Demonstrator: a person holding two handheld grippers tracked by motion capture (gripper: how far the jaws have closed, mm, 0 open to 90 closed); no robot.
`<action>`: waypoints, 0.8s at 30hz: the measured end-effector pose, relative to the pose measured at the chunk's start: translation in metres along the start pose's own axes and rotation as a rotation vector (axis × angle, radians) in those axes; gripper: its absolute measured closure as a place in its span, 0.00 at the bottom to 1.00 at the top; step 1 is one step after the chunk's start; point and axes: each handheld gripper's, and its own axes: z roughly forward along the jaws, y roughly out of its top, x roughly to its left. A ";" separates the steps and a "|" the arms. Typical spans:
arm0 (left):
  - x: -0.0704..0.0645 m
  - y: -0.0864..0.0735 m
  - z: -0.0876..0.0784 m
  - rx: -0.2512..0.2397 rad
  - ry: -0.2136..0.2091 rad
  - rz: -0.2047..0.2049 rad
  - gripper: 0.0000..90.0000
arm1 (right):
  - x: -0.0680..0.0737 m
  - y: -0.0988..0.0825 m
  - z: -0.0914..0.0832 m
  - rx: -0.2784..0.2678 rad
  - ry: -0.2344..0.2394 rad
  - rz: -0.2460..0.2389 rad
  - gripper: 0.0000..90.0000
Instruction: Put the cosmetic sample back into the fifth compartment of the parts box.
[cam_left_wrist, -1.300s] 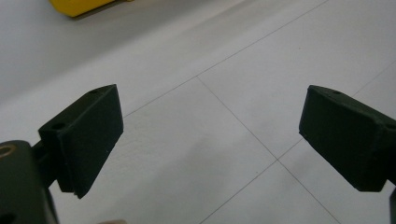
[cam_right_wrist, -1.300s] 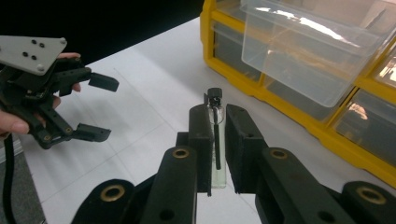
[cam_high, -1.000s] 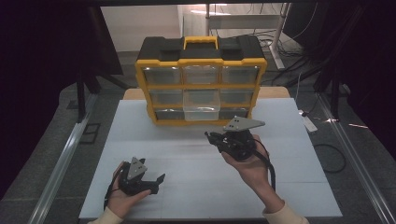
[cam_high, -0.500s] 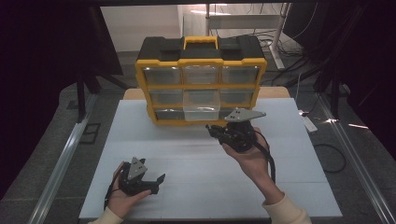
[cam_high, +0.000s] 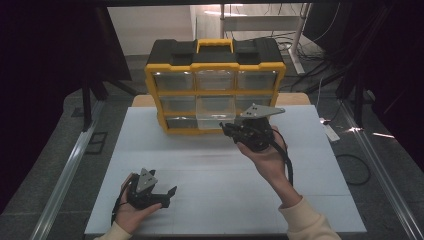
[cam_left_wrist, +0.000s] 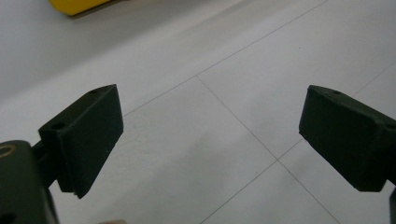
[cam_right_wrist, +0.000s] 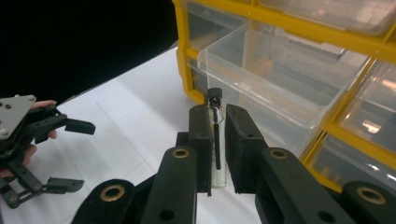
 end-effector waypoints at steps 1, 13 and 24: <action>0.000 0.000 0.000 0.000 0.000 0.000 0.07 | -0.001 0.001 0.001 0.000 -0.001 0.006 0.90; 0.000 0.000 0.000 -0.004 -0.001 -0.002 0.07 | -0.013 0.013 0.008 -0.005 -0.009 0.028 0.90; 0.001 0.000 0.000 -0.004 -0.001 -0.003 0.07 | -0.018 0.022 0.012 -0.005 -0.013 0.033 0.90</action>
